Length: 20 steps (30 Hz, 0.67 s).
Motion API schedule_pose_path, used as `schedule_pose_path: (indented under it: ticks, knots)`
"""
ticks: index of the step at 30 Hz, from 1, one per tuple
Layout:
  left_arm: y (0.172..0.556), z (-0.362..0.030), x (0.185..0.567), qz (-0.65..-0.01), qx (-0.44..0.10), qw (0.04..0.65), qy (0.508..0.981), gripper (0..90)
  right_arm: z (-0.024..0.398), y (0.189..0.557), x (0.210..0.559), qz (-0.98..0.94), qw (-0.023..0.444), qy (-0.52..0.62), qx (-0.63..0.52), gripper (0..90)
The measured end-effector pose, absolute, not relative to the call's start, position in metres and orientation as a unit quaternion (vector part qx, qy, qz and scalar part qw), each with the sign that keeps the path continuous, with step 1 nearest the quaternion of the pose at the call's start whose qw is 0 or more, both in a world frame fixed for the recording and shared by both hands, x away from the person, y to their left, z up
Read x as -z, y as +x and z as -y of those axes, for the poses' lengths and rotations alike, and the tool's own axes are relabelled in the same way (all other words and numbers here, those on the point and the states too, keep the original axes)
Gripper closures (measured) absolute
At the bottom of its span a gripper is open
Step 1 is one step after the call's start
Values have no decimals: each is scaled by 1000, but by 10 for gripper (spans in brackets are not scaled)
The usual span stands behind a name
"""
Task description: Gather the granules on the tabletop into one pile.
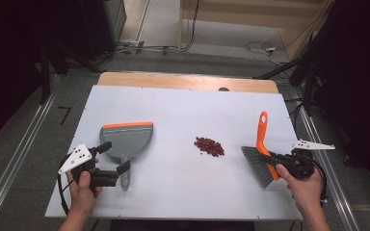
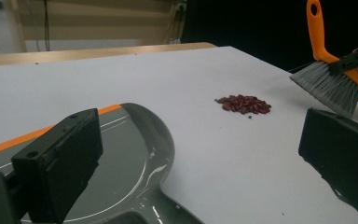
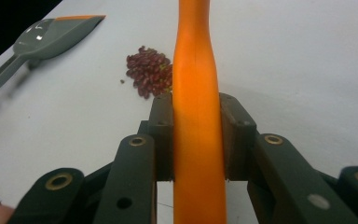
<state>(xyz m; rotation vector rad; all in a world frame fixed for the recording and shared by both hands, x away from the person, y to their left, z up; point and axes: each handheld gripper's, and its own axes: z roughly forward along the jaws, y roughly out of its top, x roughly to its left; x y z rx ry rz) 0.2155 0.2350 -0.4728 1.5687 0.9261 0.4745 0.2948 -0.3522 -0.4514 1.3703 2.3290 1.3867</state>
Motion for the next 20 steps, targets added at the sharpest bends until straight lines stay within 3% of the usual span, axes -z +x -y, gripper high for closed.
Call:
schedule_pose_path:
  ticks: [20]
  knots:
    - [215, -233, 474, -396, -207, 583, 678, 0, 357, 307, 459, -754, 56, 466, -460, 688]
